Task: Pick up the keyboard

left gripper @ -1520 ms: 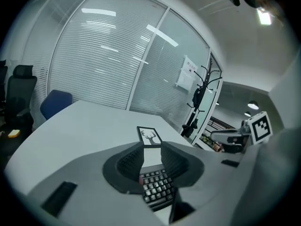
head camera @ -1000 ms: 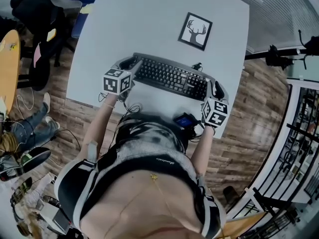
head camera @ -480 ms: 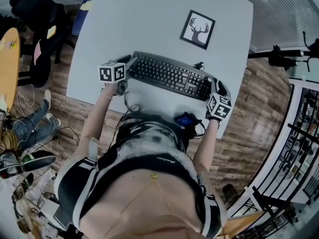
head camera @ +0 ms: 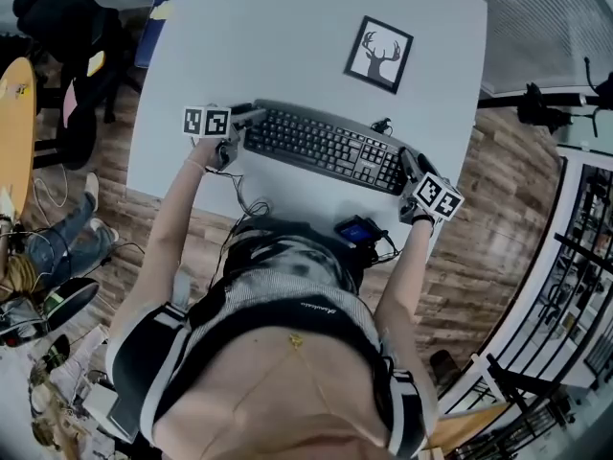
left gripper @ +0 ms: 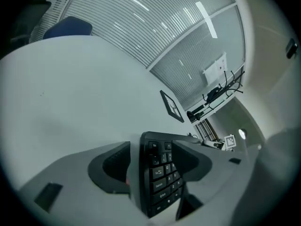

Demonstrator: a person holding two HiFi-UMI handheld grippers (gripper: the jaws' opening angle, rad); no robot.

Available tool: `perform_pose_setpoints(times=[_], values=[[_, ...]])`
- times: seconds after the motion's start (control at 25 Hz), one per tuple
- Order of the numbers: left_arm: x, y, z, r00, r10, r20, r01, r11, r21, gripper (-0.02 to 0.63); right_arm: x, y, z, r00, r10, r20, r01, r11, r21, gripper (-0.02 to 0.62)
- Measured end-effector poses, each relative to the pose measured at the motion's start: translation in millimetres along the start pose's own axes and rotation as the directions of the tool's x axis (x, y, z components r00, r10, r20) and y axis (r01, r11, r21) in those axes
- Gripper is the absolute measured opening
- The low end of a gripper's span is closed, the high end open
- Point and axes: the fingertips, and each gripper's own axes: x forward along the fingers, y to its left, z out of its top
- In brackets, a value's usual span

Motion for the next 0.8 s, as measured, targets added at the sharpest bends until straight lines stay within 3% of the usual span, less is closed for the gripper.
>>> perform_pose_setpoints(times=[0.24,0.44,0.56,0.72,0.8], values=[[7.4,-3.7,-0.2,0.992,-0.118,-0.036,0.116,0.991,-0.062,0.250,8.7,3.9,-9.9,0.985,0.154,-0.075,-0.152,0.988,0.035,0.244],[10.9,-15.1,-6.5,0.977,-0.197,-0.083,0.192,0.979,-0.062,0.255,12.1,14.2,-15.1,0.958,0.271,-0.094,-0.263,0.961,0.089,0.231],[12.8,-16.3,-6.2,0.980,-0.179,-0.089,0.176,0.983,-0.042,0.255,13.5,15.2,-15.9,0.954,0.281,-0.103,-0.271,0.957,0.100,0.232],[16.4,-8.9,-5.9,0.997,-0.055,-0.059,0.056,0.998,0.011,0.251,14.7,14.8,-14.5,0.959,0.268,-0.096,-0.258,0.961,0.100,0.233],[17.4,-5.7,-3.6,0.999,-0.029,-0.042,0.029,0.999,0.015,0.221,14.2,14.6,-14.5,0.960,0.264,-0.094,-0.254,0.961,0.106,0.235]])
